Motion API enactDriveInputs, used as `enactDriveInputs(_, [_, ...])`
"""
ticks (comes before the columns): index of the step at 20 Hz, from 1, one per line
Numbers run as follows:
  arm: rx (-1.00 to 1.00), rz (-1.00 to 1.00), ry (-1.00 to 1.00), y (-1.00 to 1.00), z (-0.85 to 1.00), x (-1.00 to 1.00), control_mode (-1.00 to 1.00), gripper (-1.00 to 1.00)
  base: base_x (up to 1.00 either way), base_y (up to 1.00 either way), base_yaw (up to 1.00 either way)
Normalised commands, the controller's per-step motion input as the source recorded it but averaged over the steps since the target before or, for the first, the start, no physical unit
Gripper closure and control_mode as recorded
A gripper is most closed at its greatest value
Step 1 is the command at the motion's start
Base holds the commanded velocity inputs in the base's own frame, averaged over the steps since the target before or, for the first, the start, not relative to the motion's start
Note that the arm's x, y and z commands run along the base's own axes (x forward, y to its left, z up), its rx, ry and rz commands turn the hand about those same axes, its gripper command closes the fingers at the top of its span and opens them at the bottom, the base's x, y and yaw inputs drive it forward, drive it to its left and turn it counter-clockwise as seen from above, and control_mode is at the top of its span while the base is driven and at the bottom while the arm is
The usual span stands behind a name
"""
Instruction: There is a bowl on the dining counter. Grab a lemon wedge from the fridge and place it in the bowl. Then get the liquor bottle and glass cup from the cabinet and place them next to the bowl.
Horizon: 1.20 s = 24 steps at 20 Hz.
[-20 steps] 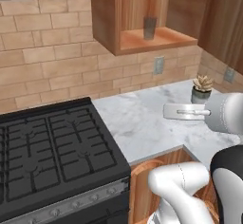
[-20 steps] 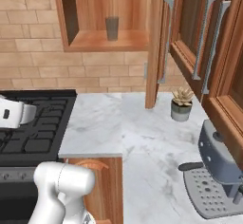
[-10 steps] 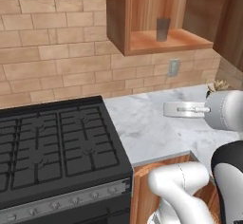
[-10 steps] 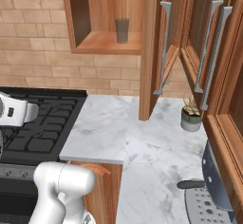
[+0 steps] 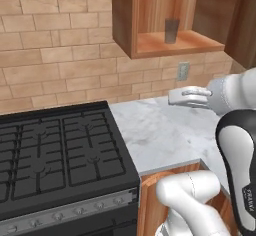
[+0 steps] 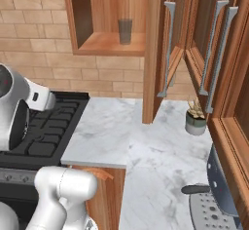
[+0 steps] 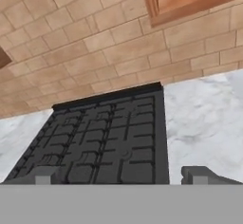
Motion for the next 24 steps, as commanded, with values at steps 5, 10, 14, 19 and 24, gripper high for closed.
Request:
enactDriveInputs(5, [-0.19, 0.36, -0.06, 0.0, 0.19, 0.43, -1.0, -1.0, 0.0, 0.0, 0.0])
enactDriveInputs(10, [-0.28, 0.54, -0.12, 0.0, 0.19, 0.29, -1.0, -1.0, 0.0, 0.0, 0.0])
enactDriveInputs(14, [-0.48, 0.33, -0.28, 0.01, 0.34, -0.06, -1.0, -1.0, 0.0, 0.0, 0.0])
enactDriveInputs(19, [-0.59, 0.09, -0.33, 0.02, 0.35, -0.33, -1.0, -1.0, 0.0, 0.0, 0.0])
enactDriveInputs(24, [-0.47, 0.15, -0.35, -0.17, 0.25, -0.48, -1.0, -1.0, 0.0, 0.0, 0.0])
